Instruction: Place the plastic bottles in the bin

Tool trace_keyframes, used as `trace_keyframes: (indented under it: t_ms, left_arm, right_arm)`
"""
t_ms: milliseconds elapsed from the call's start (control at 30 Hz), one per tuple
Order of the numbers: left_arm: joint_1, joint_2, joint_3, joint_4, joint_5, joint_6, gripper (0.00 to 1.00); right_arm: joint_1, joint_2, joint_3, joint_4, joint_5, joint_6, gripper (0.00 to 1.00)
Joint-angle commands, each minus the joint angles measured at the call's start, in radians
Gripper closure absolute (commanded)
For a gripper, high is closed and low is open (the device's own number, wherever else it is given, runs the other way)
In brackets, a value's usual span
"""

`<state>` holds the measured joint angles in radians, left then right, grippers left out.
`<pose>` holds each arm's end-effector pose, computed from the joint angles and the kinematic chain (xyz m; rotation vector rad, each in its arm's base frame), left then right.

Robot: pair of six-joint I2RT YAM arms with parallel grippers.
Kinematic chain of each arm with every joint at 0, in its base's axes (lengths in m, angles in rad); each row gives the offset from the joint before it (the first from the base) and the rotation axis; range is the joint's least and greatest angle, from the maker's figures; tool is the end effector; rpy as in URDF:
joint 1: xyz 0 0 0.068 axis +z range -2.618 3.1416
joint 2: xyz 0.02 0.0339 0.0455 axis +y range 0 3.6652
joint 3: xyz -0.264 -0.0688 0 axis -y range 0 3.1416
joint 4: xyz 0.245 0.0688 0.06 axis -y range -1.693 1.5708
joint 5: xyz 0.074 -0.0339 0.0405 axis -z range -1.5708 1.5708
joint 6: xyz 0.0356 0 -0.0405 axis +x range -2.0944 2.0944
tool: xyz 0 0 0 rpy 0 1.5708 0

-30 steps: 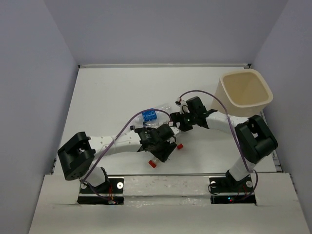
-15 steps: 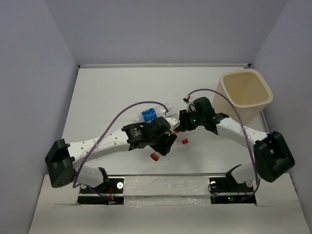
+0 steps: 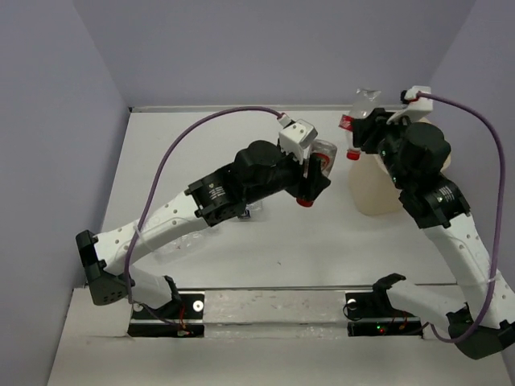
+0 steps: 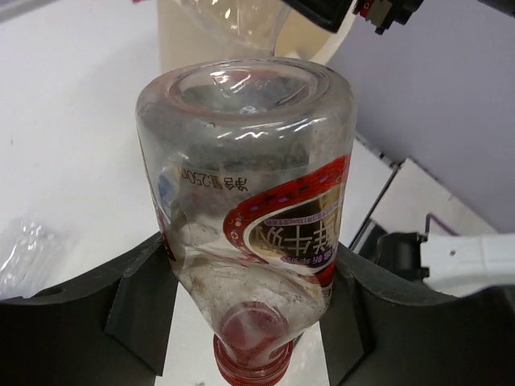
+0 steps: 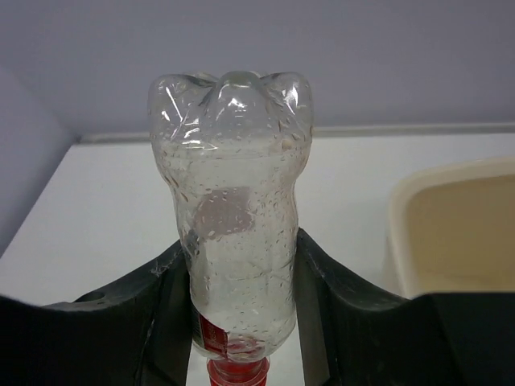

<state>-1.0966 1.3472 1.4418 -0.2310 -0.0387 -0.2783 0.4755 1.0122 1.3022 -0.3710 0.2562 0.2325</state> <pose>0.1420 -0.2736 0.4389 0.6916 1.6716 -0.9740 0.1871 0.0862 0.4562 -0.0054 1.6594 0.3276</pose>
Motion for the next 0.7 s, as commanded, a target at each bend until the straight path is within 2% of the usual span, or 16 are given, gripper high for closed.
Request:
trace_keyframes:
  t_ms: [0, 67, 100, 133, 167, 200, 233, 267, 300, 333, 433, 533, 600, 633, 667]
  left_arm:
    - [0.004, 0.127, 0.205, 0.113, 0.034, 0.033, 0.67]
    - [0.004, 0.168, 0.270, 0.139, 0.066, 0.033, 0.67]
    - [0.004, 0.211, 0.332, 0.150, 0.074, 0.037, 0.67]
    - [0.004, 0.236, 0.369, 0.159, 0.079, 0.039, 0.67]
    - [0.007, 0.260, 0.403, 0.159, 0.077, 0.039, 0.67]
    - [0.009, 0.309, 0.437, 0.162, 0.074, 0.036, 0.67]
    - [0.009, 0.334, 0.501, 0.165, 0.072, 0.039, 0.67]
    - [0.009, 0.363, 0.535, 0.173, 0.071, 0.045, 0.67]
    - [0.007, 0.418, 0.575, 0.168, 0.069, 0.048, 0.67]
    - [0.009, 0.449, 0.660, 0.160, 0.066, 0.048, 0.66]
    - [0.014, 0.549, 0.805, 0.157, 0.069, 0.039, 0.66]
    - [0.021, 0.607, 0.848, 0.229, 0.059, 0.013, 0.65]
    - [0.024, 0.622, 0.832, 0.352, 0.016, -0.008, 0.63]
    - [0.032, 0.639, 0.803, 0.393, 0.016, -0.037, 0.63]
    - [0.037, 0.650, 0.792, 0.439, 0.014, -0.057, 0.63]
  right_arm:
    - [-0.147, 0.051, 0.072, -0.016, 0.362, -0.123, 0.90]
    - [-0.263, 0.066, 0.040, 0.023, 0.344, -0.124, 0.90]
    - [-0.378, 0.074, 0.010, 0.043, 0.286, -0.093, 0.90]
    - [-0.423, 0.077, 0.002, 0.043, 0.247, -0.073, 0.87]
    - [-0.452, 0.080, -0.004, 0.043, 0.217, -0.056, 0.81]
    - [-0.471, 0.081, -0.009, 0.043, 0.151, -0.033, 0.68]
    - [-0.482, 0.086, -0.004, 0.040, 0.112, -0.033, 0.47]
    - [-0.482, 0.101, 0.005, 0.027, 0.074, -0.018, 0.12]
    - [-0.482, 0.107, 0.020, -0.014, 0.058, -0.010, 0.04]
    - [-0.482, 0.106, 0.038, -0.028, 0.039, -0.007, 0.00]
    - [-0.482, 0.040, 0.039, -0.039, -0.003, 0.019, 0.02]
    - [-0.482, -0.055, 0.025, -0.049, 0.040, 0.054, 0.14]
    - [-0.482, -0.113, -0.003, -0.051, 0.086, 0.073, 0.43]
    - [-0.482, -0.173, -0.014, -0.051, 0.100, 0.073, 0.72]
    - [-0.482, -0.200, -0.021, -0.051, 0.118, 0.073, 0.84]
